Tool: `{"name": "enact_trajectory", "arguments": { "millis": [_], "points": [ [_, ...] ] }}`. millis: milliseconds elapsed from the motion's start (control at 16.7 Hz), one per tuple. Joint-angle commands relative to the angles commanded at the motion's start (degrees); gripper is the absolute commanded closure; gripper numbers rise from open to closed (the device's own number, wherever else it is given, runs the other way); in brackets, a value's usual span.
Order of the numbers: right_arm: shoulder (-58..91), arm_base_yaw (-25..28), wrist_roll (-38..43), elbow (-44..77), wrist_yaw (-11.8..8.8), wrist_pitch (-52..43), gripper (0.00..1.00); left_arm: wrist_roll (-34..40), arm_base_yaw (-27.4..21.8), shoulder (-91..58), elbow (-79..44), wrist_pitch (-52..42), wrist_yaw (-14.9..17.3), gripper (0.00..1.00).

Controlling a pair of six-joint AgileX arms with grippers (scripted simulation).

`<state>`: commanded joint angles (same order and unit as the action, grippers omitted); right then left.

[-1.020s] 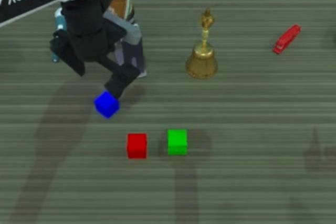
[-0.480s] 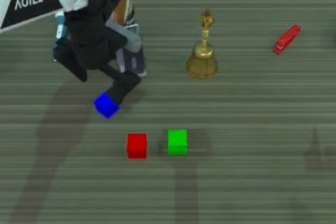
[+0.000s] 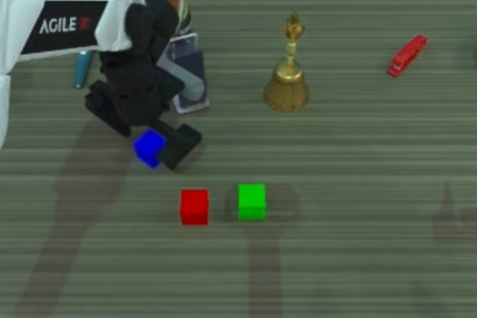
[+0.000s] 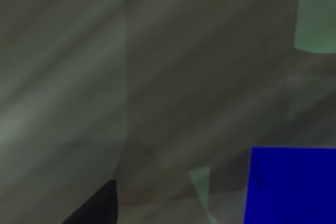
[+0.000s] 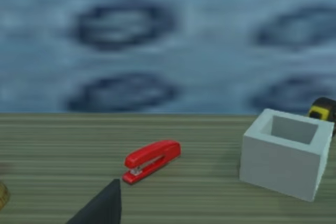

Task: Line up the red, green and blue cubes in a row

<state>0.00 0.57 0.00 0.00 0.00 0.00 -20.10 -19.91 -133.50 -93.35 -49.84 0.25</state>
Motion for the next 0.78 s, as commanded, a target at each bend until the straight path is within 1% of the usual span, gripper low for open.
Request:
{"name": "enact_trajectory", "arguments": {
  "millis": [120, 780],
  "points": [
    [0.0, 0.0, 0.0, 0.0, 0.0, 0.0, 0.0, 0.0, 0.0, 0.0, 0.0, 0.0, 0.0, 0.0],
    [0.0, 0.0, 0.0, 0.0, 0.0, 0.0, 0.0, 0.0, 0.0, 0.0, 0.0, 0.0, 0.0, 0.83]
  ]
}}
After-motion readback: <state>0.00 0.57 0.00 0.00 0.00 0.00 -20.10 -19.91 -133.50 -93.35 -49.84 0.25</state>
